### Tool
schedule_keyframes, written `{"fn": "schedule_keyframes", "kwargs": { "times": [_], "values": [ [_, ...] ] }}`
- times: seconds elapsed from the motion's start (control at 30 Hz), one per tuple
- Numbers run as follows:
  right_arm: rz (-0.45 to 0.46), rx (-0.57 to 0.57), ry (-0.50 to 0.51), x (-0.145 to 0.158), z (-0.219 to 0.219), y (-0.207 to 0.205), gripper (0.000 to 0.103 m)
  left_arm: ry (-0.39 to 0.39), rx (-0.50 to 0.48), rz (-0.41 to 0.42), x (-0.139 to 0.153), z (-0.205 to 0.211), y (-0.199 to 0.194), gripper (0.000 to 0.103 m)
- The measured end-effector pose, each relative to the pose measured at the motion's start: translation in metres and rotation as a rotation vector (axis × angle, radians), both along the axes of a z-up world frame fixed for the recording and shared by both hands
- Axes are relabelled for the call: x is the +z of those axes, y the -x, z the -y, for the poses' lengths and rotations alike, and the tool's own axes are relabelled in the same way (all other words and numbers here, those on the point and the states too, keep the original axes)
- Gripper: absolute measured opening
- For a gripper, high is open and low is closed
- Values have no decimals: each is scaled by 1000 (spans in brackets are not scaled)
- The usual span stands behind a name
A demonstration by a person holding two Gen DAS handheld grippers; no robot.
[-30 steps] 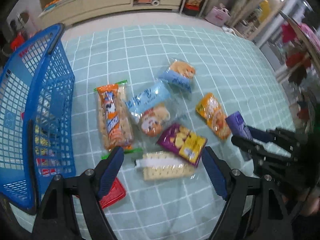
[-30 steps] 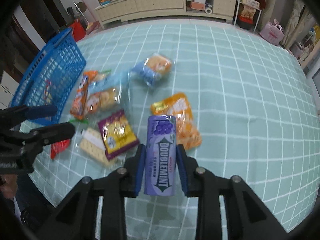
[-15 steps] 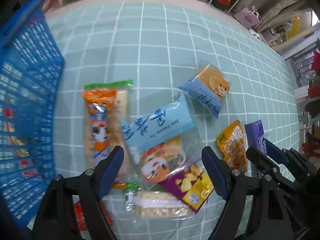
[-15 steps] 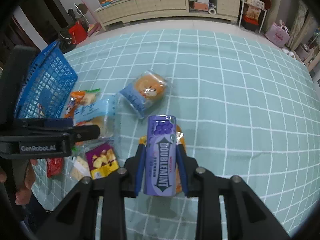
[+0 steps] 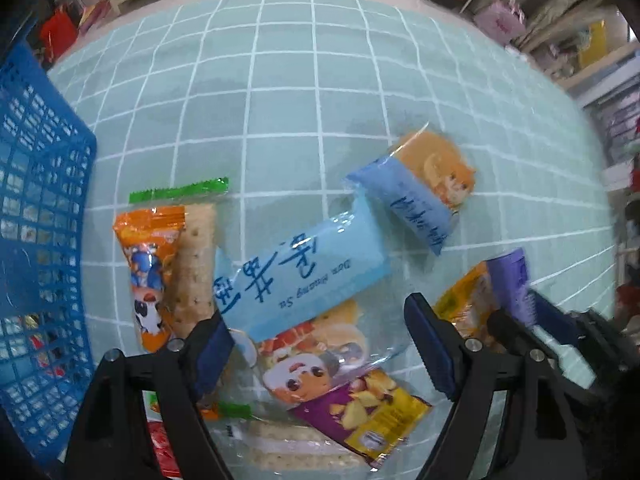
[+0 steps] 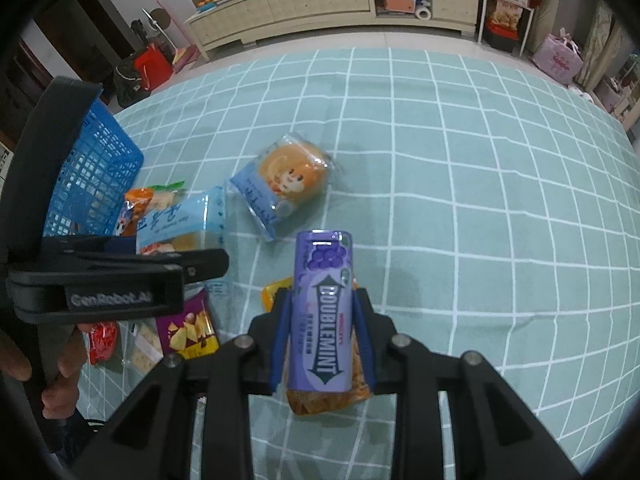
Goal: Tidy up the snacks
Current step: 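Grasp the purple Doublemint pack with the right gripper while the left grasps the cake bag, then carry the gum pack and cake bag to the basket and release them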
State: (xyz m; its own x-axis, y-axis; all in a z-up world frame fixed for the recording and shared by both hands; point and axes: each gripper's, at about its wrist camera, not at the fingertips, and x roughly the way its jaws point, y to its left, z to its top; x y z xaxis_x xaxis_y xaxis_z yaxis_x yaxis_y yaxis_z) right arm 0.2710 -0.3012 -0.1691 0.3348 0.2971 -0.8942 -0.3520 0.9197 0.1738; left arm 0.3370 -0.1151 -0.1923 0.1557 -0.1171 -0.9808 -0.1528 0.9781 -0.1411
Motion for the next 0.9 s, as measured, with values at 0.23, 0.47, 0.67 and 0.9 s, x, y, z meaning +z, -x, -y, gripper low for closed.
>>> {"fn": "schedule_keyframes", "kwargs": {
  "times": [0.23,0.47,0.67,0.9],
  "values": [
    [-4,4,13,-1,-5,2,35,-35,-52,43,0,13,-6,71],
    [15,6,30,17,-10,14,35,-1,-80,76,18,9,29,69],
    [61,-6,29,46,-16,29,35,-19,-120,194,69,10,57,69],
    [149,6,27,88,-40,55,35,-27,-124,291,116,-14,88,69]
  ]
}}
